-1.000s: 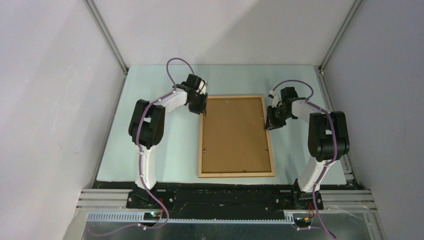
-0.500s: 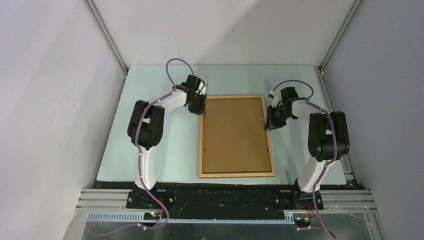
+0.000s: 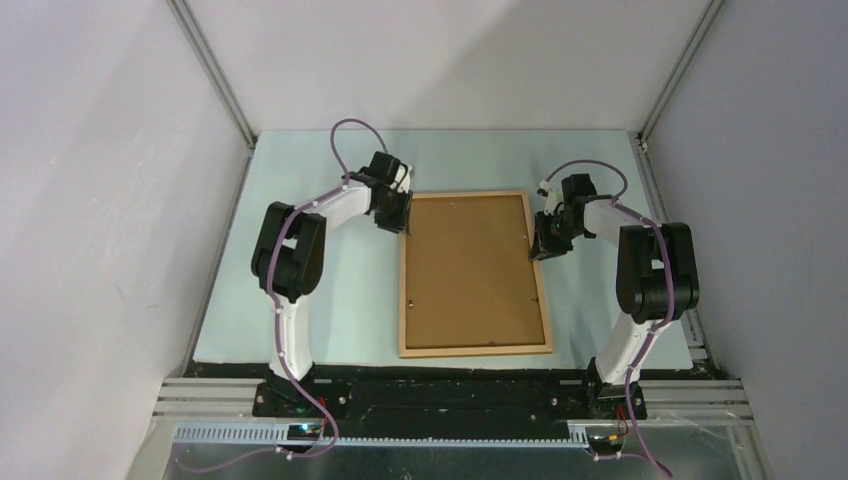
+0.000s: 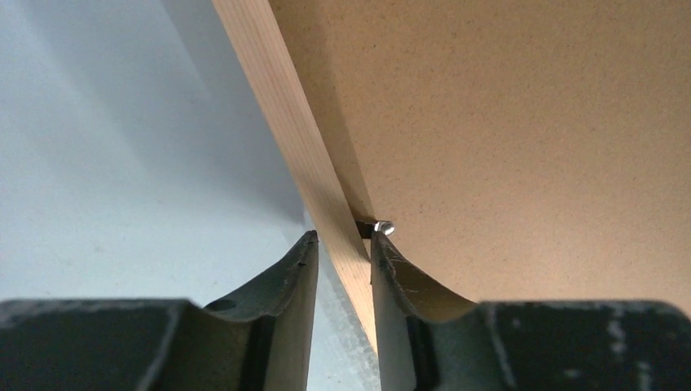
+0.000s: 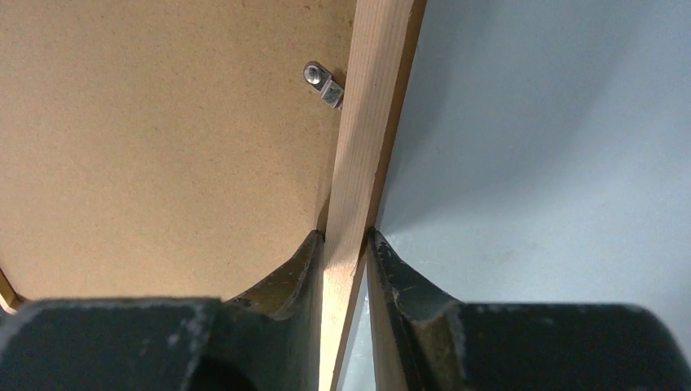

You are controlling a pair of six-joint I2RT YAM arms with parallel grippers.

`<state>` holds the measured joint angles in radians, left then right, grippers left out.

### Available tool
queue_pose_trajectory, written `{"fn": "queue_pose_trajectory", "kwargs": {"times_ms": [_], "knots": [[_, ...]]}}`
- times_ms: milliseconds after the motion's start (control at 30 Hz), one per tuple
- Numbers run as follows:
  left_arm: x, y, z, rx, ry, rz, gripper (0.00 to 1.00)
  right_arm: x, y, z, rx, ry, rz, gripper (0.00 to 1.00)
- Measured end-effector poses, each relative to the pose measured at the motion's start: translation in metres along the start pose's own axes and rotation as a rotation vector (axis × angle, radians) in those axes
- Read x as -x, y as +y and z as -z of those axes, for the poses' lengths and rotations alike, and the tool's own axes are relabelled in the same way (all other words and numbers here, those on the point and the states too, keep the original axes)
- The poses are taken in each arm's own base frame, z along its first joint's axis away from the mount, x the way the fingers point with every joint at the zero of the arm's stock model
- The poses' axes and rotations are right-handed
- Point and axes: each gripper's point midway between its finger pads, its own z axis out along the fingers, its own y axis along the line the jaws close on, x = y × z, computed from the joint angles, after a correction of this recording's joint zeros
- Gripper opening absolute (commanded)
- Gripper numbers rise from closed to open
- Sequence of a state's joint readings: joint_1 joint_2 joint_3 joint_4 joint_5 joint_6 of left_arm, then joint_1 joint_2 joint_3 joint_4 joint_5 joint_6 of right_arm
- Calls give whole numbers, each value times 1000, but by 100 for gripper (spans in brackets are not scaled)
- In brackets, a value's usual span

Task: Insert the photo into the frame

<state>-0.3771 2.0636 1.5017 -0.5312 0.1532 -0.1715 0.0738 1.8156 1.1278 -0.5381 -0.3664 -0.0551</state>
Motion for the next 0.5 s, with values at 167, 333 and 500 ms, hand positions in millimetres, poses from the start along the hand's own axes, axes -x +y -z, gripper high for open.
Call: {"fn": "queue_pose_trajectory", "kwargs": {"times_ms": [167, 333, 500], "knots": [[-6, 3, 2, -9, 20, -1, 58, 0, 0, 0, 0, 0, -2, 2], [-16, 6, 7, -30, 46, 2, 77, 0, 0, 0, 0, 0, -5, 0], [-29, -3, 24, -94, 55, -26, 86, 0, 0, 0, 0, -1, -22, 0]]}}
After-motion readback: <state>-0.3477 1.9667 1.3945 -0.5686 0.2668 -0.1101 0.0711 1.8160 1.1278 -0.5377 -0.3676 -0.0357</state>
